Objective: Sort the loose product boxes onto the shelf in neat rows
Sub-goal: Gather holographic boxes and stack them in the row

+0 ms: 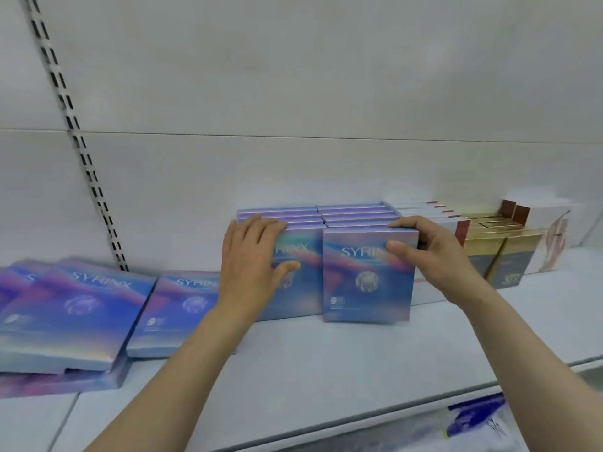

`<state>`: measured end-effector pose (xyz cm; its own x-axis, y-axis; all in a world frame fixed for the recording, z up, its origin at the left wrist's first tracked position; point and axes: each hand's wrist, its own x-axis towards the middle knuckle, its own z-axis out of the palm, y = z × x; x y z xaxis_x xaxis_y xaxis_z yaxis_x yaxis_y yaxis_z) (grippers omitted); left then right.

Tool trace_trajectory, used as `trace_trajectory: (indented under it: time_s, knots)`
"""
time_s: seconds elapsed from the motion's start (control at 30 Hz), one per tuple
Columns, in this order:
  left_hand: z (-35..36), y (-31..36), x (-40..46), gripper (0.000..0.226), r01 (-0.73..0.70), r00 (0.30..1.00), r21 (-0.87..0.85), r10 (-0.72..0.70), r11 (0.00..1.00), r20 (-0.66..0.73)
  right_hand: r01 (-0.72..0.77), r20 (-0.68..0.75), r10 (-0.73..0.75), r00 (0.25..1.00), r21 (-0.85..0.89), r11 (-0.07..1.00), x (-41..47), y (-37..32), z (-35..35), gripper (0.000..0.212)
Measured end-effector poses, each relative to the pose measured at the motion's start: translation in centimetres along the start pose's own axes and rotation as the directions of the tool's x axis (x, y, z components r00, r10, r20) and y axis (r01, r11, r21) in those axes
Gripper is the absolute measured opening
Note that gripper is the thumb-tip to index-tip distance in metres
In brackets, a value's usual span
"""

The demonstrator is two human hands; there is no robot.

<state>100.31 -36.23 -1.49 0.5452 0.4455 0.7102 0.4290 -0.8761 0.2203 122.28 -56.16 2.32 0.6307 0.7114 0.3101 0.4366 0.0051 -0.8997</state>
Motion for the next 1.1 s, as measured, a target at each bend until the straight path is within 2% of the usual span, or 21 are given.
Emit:
trace_trajectory:
  time_s: [0.03, 0.1, 0.2, 0.27, 0.33, 0.43, 0.7, 0.83, 0.97, 1.1]
  knots:
    - [0.3, 0.2, -0.1, 0.071, 0.015, 1.0, 0.03, -0.014, 0.999, -0.01, 0.022, -0.033, -0.025, 0.999, -0.093, 0.995, 0.2, 0.8, 0.0, 0.025]
    - [0.7, 0.7, -0.1, 0.077, 0.06, 0.998, 0.056, -0.059, 0.997, -0.006, 0.133, -0.086, -0.171, 0.982, -0.336, 0.932, 0.6, 2.0, 0.0, 0.03]
    - [1.2, 1.0, 0.0, 0.08, 0.081, 0.997, 0.09, -0.082, 0.993, 0.008, 0.277, -0.052, -0.388, 0.92, -0.613, 0.74, 0.9, 2.5, 0.0, 0.039]
    - [1.4, 1.0, 0.1, 0.079, 0.076, 0.997, 0.109, -0.076, 0.991, 0.001, 0.351, 0.039, -0.485, 0.874, -0.741, 0.572, 0.9, 2.9, 0.4, 0.053]
    - [1.6, 0.7, 0.3, 0.079, 0.065, 0.998, 0.116, -0.065, 0.991, -0.009, 0.4, 0.178, -0.474, 0.863, -0.813, 0.424, 0.8, 3.3, 0.9, 0.081]
    - [1.7, 0.3, 0.5, 0.08, 0.039, 0.999, 0.113, -0.036, 0.993, -0.025, 0.433, 0.289, -0.403, 0.868, -0.839, 0.33, 1.2, 3.2, 1.4, 0.1]
    - [1.2, 1.0, 0.3, 0.081, 0.061, 0.998, 0.205, -0.061, 0.977, -0.009, 0.406, 0.288, -0.377, 0.88, -0.869, 0.284, 1.5, 2.8, 1.7, 0.098]
    - [-0.1, 2.0, 0.4, 0.079, 0.09, 0.987, 0.233, -0.118, 0.968, 0.11, 0.408, 0.322, -0.306, 0.896, -0.868, 0.282, 1.5, 1.5, 1.9, 0.094]
    - [-3.6, 2.3, 1.3, 0.076, 0.155, 0.969, 0.117, -0.174, 0.981, 0.177, 0.407, 0.32, -0.274, 0.907, -0.834, 0.372, 2.6, -1.4, 1.6, 0.074]
    - [-9.0, 1.9, 2.1, 0.072, 0.205, 0.95, 0.001, -0.199, 0.979, 0.239, 0.46, 0.33, -0.332, 0.884, -0.742, 0.488, 3.0, -6.4, 2.5, 0.061]
